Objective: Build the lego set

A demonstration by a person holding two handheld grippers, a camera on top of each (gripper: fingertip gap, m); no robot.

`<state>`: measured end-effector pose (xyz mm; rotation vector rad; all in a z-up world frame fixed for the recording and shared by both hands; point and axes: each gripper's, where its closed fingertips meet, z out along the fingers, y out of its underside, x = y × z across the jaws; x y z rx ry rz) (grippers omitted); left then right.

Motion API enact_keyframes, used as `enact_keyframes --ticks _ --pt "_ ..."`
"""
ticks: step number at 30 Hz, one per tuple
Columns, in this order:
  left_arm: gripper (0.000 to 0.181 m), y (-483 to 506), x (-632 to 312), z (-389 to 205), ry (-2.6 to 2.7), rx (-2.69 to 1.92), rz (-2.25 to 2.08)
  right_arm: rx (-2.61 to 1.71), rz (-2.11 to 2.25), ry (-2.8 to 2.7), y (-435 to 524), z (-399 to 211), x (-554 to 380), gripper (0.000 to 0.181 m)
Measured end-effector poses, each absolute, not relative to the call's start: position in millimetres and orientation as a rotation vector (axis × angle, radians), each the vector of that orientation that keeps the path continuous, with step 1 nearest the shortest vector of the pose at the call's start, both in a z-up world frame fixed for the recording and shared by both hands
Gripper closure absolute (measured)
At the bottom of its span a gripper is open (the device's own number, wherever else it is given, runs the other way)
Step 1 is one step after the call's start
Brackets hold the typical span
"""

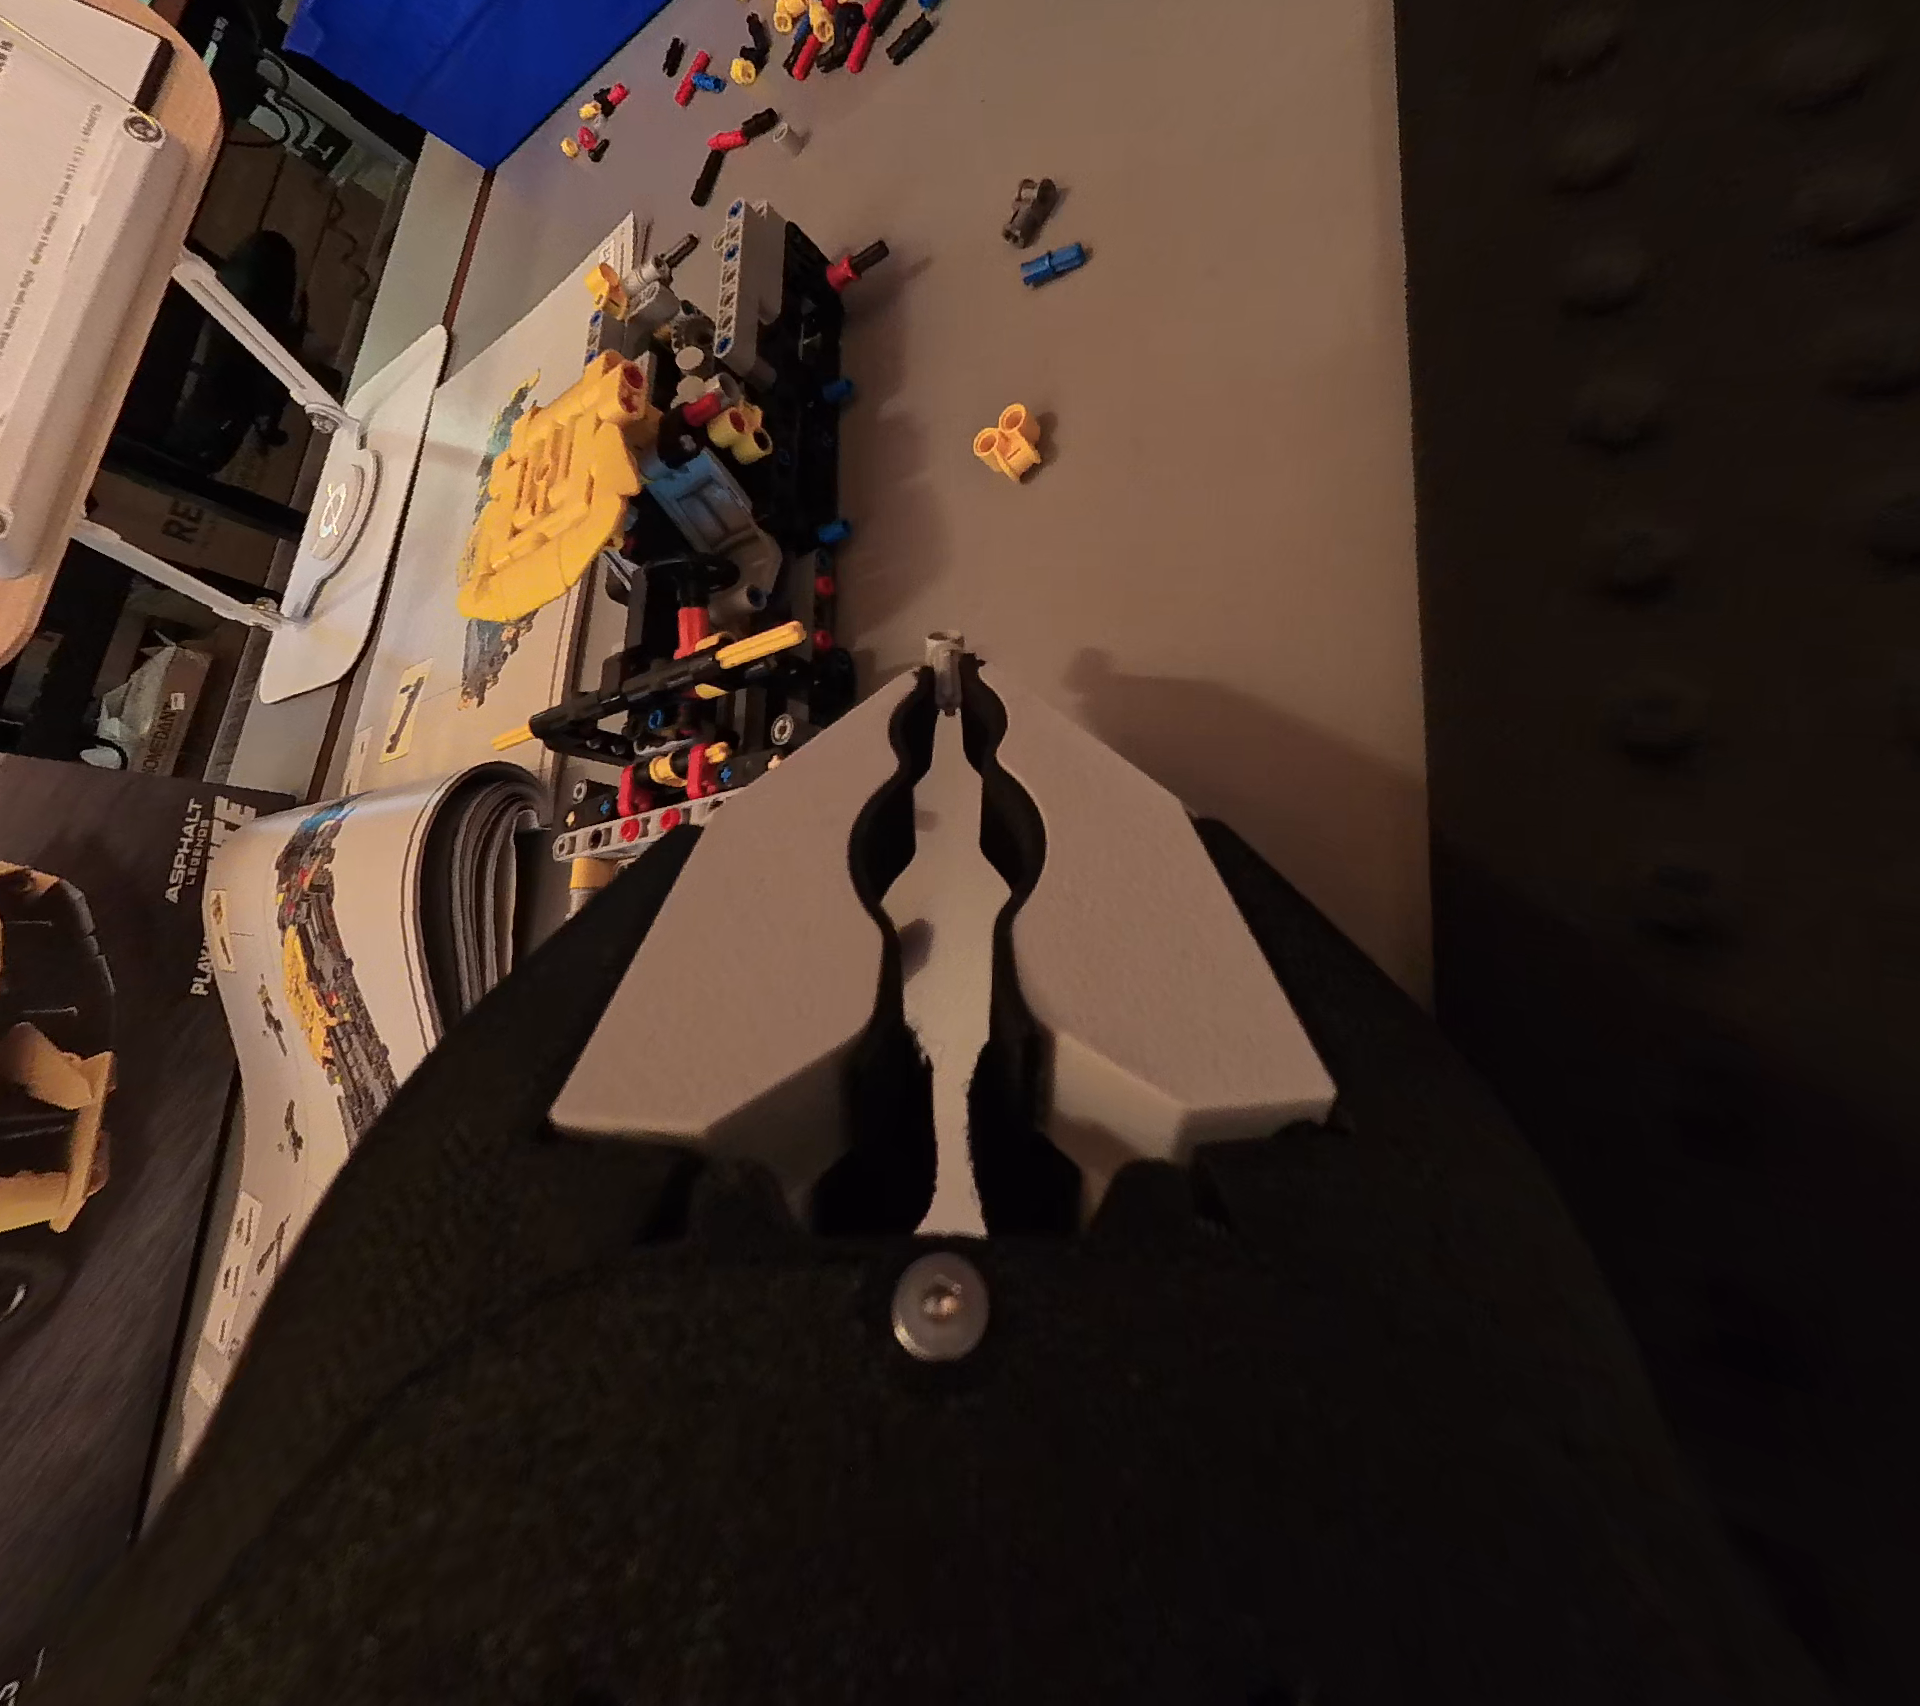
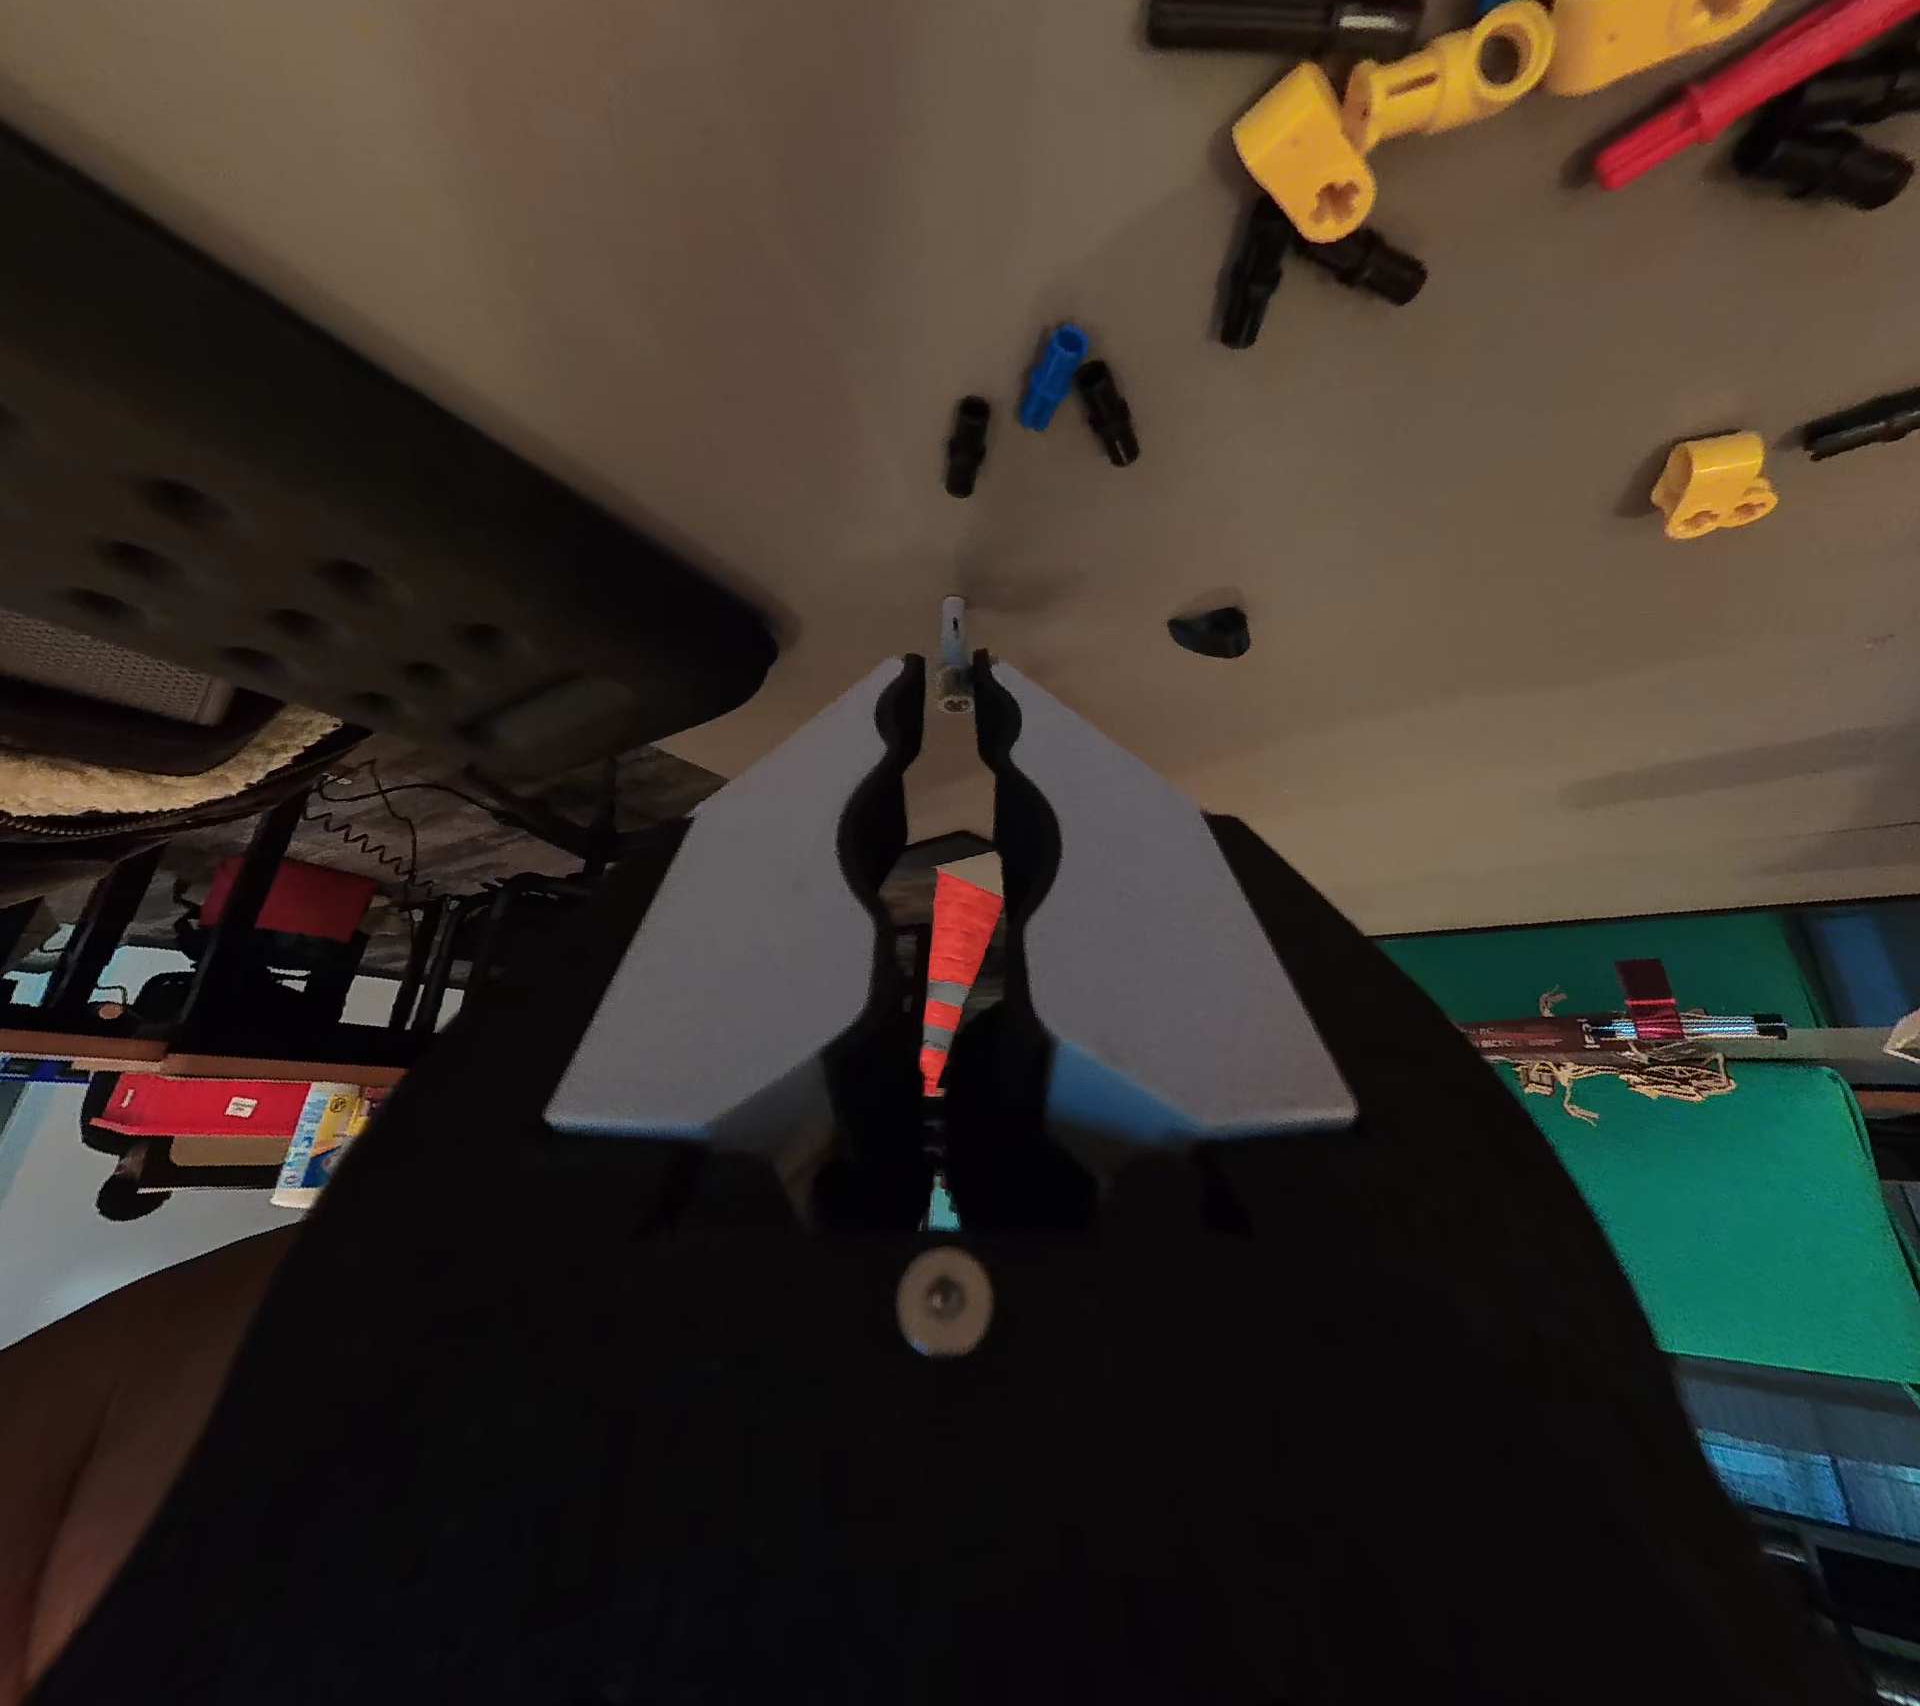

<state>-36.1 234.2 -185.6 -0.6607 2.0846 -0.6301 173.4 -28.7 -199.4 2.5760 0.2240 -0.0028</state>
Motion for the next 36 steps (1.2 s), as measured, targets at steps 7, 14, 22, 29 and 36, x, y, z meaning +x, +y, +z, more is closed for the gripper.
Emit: enact_keyframes --ticks 7,14,22,29,36 --pt "0.177 234.2 -36.2 -185.7 2.085 -0.662 -0.631 2.627 0.005 0.221 -23.2 -201.2 175.1 0.166" --pt "0.177 234.4 -36.6 -186.1 2.085 -0.66 -0.627 2.785 0.091 0.175 -20.3 -183.8 194.6 0.167" --pt "0.177 235.8 -37.0 -186.3 2.083 -0.653 -0.617 3.398 -0.314 -0.014 -49.0 -176.7 199.6 0.156" --pt "0.177 232.6 -36.8 -187.6 2.091 -0.632 -0.613 3.859 -0.334 0.152 -69.6 -196.7 192.2 0.155" --pt "0.177 227.9 -36.1 -185.1 2.084 -0.626 -0.642 3.838 -0.263 0.39 -69.0 -212.6 189.4 0.163"
